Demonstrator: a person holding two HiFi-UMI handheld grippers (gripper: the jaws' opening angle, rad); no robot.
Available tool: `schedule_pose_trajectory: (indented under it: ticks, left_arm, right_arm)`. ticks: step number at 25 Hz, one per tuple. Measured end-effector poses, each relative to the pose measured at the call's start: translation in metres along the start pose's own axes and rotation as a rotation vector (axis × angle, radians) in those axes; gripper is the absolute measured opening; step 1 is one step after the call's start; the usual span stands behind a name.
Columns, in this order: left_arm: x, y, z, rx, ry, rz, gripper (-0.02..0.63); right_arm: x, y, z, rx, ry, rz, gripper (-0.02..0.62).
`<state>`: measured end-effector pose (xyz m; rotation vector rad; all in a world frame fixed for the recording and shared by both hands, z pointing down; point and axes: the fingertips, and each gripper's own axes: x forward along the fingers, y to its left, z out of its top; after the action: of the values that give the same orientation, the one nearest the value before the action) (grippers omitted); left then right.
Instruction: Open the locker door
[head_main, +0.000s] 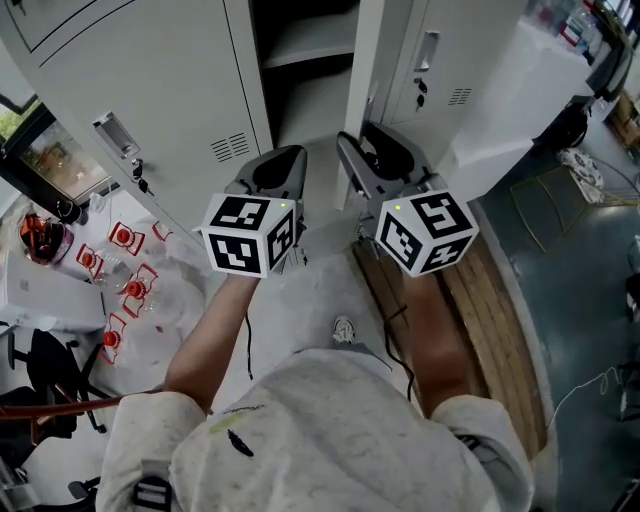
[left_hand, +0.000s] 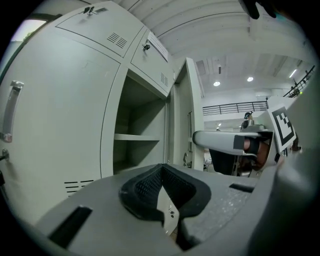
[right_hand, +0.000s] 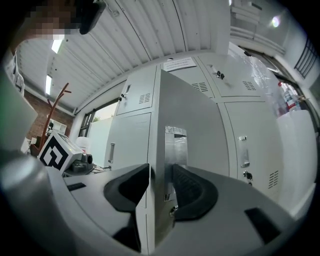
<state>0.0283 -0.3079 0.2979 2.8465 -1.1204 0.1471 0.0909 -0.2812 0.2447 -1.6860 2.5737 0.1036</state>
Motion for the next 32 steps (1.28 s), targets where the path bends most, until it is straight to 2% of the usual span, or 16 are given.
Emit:
schedule_pose_trajectory:
  ticks: [12, 24, 32]
  left_arm:
    - [0.02, -0.041, -0.004, -0.001, 0.007, -0.097, 0.006]
    - [0.054, -0.076, -0.005, -0.011, 0.008, -0.182, 0.006]
    - [0.074, -0.103, -0.004, -0.009, 0.01, -0.243, 0.006]
  right_arm:
    - [-0.037, -0.029, 0.003, 0.019, -0.015, -0.081, 0.144]
    - [-0.063, -0.054, 0.005, 0.018, -0.037, -0.104, 0.141]
    - [-0.088, -0.081, 0.007, 0.008, -0.039, -0.18, 0.13]
